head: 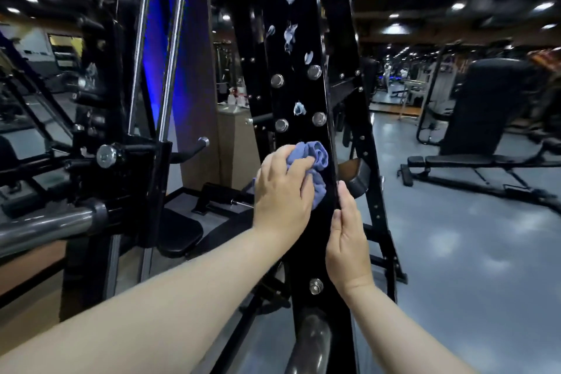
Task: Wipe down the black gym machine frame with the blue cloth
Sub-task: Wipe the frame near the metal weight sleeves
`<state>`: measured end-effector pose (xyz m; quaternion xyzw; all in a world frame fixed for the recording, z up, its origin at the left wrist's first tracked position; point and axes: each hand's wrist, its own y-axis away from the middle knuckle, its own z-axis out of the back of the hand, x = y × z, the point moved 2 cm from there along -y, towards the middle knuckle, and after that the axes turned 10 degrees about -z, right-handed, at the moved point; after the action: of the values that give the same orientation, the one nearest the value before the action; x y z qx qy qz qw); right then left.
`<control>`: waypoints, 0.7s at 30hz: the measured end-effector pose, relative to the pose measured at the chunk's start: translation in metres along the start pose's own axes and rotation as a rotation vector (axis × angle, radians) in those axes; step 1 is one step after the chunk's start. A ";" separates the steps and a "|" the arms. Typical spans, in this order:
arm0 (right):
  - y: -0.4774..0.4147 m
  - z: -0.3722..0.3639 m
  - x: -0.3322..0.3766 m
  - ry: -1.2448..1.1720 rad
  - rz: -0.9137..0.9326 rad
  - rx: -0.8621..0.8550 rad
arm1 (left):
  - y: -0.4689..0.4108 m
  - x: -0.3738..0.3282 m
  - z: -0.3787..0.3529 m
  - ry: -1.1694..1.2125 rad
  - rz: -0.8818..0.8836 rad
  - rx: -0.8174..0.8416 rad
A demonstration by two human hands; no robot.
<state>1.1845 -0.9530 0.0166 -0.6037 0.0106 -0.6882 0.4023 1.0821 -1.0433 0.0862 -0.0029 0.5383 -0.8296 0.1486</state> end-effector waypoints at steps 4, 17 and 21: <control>-0.001 0.000 0.005 0.043 -0.038 -0.025 | 0.046 -0.007 -0.005 0.015 -0.137 0.056; 0.002 -0.010 0.009 0.175 -0.048 -0.151 | -0.005 0.024 -0.001 0.160 -0.183 -0.033; 0.005 -0.014 0.010 0.174 -0.025 -0.165 | 0.037 0.023 -0.009 0.134 -0.280 -0.012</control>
<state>1.1759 -0.9688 0.0188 -0.5728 0.0944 -0.7397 0.3403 1.0675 -1.0550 0.0459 -0.0236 0.5464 -0.8372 -0.0048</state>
